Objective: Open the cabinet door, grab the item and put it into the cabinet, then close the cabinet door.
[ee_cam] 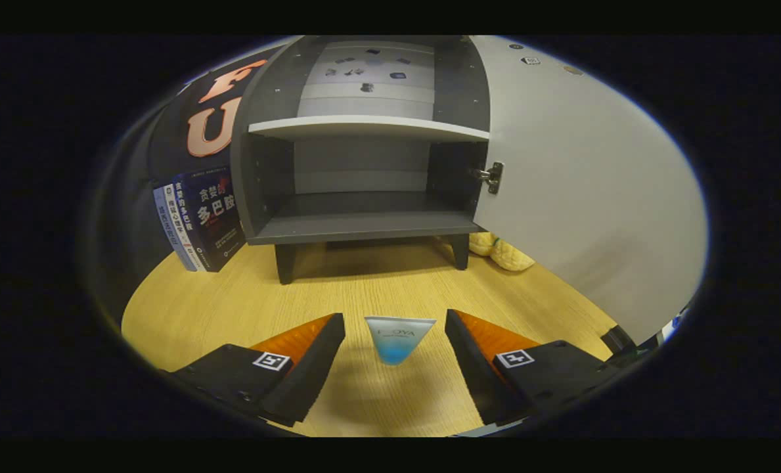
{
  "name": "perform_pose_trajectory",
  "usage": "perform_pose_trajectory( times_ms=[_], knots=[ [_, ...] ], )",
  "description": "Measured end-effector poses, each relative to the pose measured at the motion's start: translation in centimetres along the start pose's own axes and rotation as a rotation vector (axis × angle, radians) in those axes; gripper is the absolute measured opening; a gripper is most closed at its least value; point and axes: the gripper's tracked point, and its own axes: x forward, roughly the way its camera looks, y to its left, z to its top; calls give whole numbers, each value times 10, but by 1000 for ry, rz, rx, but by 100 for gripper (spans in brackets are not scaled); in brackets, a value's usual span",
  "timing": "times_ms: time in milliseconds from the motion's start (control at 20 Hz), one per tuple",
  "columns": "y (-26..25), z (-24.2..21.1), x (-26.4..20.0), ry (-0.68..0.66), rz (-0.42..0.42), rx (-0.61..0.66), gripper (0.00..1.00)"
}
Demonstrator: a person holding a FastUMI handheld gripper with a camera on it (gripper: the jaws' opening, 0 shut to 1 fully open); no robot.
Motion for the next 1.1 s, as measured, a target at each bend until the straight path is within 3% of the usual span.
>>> perform_pose_trajectory(
  times_ms=[100, 400, 700, 1100],
  knots=[
    [0, -13, 10, 46, 6, 31, 98],
    [-1, -26, 23, 90, 20, 95, 60],
    [-2, -9, 7, 104, 51, 53, 58],
    [3, 87, -34, 51, 110, -57, 57]
  ],
)
